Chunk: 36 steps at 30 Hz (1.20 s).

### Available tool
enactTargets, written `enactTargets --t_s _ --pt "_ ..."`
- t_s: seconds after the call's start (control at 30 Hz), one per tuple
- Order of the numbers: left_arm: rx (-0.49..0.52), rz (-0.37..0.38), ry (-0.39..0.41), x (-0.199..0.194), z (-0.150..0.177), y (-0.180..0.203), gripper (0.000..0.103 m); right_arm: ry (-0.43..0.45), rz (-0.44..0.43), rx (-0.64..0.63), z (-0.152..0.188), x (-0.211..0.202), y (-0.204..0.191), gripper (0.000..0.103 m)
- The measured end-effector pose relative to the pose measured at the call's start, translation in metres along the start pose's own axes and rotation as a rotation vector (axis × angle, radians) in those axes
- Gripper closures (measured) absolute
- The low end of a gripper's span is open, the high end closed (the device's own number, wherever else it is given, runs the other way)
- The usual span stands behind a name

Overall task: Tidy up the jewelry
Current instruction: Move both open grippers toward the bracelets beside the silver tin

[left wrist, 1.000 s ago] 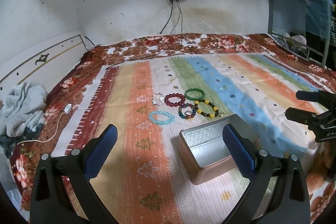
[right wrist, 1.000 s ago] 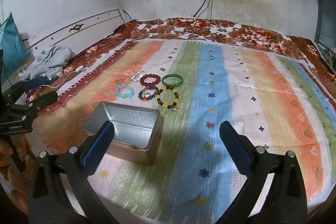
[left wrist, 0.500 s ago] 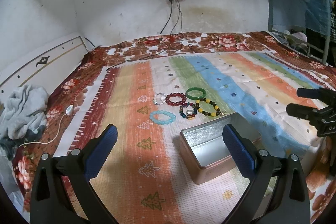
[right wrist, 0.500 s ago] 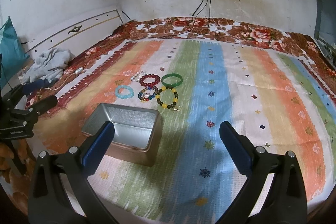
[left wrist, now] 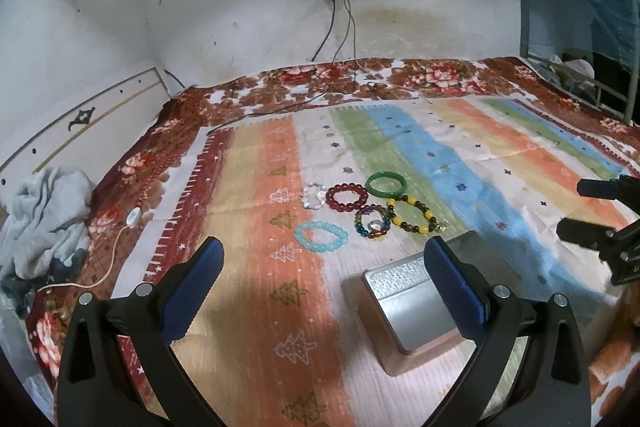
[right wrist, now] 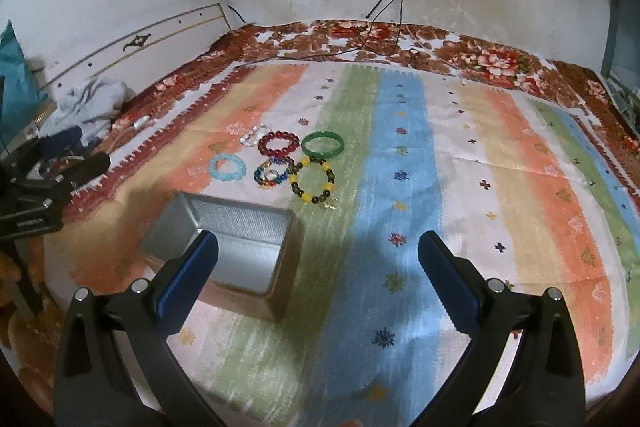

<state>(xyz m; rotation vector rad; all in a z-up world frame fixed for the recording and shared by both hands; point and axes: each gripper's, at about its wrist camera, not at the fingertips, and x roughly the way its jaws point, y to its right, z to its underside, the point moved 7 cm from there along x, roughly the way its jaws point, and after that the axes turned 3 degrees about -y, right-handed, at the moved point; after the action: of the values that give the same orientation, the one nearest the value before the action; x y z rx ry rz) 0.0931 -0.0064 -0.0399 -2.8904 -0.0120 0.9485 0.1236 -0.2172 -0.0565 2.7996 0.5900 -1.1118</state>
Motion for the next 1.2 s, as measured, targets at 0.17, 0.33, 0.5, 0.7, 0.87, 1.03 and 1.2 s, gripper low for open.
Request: enactTargets --t_s 0.17,0.33,0.5,0.7,0.87,1.03,1.2 --pt "-0.002 0.007 -0.001 0.008 -0.008 0.000 0.005 -0.005 -0.008 0.019 -0.011 0.008 0.007 0.005" --pt "0.008 0.023 -0.021 0.021 -0.015 0.003 0.005 -0.019 -0.024 0.020 -0.021 0.020 0.007 0.005" --pt "-0.029 0.041 -0.060 0.039 -0.021 -0.009 0.005 -0.028 -0.038 0.017 -0.033 0.031 0.007 0.005" --pt "-0.018 0.052 -0.099 0.061 -0.031 -0.013 0.005 -0.055 -0.048 0.021 -0.043 0.047 0.011 0.005" --pt "0.002 0.063 -0.110 0.076 -0.038 -0.013 0.005 -0.074 -0.033 0.016 -0.050 0.059 0.014 0.005" --pt "-0.063 0.095 -0.117 0.095 -0.042 -0.022 0.005 -0.093 -0.024 0.010 -0.056 0.073 0.017 0.005" --pt "0.000 0.041 -0.173 0.111 -0.045 -0.025 0.005 -0.129 -0.040 0.019 -0.062 0.091 0.020 0.005"
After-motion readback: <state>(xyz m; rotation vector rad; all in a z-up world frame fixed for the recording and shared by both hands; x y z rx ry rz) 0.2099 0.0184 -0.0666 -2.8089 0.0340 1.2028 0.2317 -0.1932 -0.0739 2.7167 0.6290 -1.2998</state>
